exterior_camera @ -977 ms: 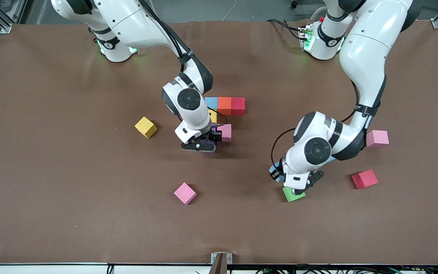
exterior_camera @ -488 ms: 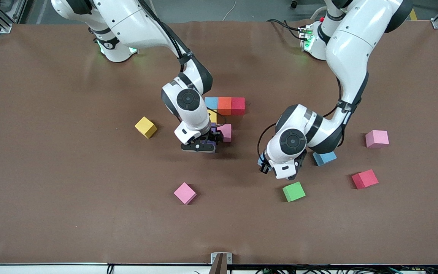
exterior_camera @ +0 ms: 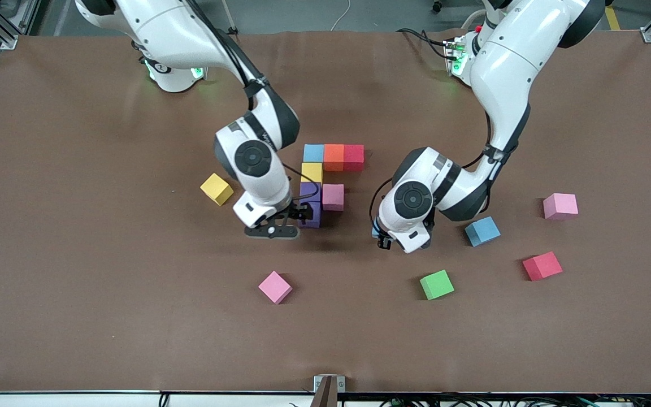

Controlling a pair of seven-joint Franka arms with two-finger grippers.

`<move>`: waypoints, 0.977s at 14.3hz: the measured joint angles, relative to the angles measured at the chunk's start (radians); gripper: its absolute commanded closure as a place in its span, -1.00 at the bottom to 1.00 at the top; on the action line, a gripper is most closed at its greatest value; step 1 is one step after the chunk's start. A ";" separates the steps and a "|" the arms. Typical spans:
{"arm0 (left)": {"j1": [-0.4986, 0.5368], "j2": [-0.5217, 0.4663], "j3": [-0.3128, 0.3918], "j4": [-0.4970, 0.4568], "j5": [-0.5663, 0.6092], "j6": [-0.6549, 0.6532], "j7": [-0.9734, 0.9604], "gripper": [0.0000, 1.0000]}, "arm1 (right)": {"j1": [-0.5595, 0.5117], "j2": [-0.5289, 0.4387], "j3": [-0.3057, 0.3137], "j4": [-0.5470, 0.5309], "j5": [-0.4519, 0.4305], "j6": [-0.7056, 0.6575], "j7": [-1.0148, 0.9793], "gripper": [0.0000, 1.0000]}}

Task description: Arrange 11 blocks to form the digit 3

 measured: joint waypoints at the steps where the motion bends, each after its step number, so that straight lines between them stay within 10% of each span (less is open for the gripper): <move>1: -0.003 0.000 0.000 0.000 0.000 0.001 -0.029 0.71 | -0.026 -0.009 -0.001 0.007 0.000 -0.022 -0.004 -1.00; 8: -0.018 -0.009 -0.002 -0.037 0.000 0.041 -0.208 0.71 | -0.256 -0.029 -0.009 -0.023 0.000 -0.094 -0.013 -1.00; 14: -0.051 -0.013 -0.003 -0.105 0.000 0.142 -0.304 0.71 | -0.308 -0.215 -0.007 -0.333 0.001 0.031 0.045 -1.00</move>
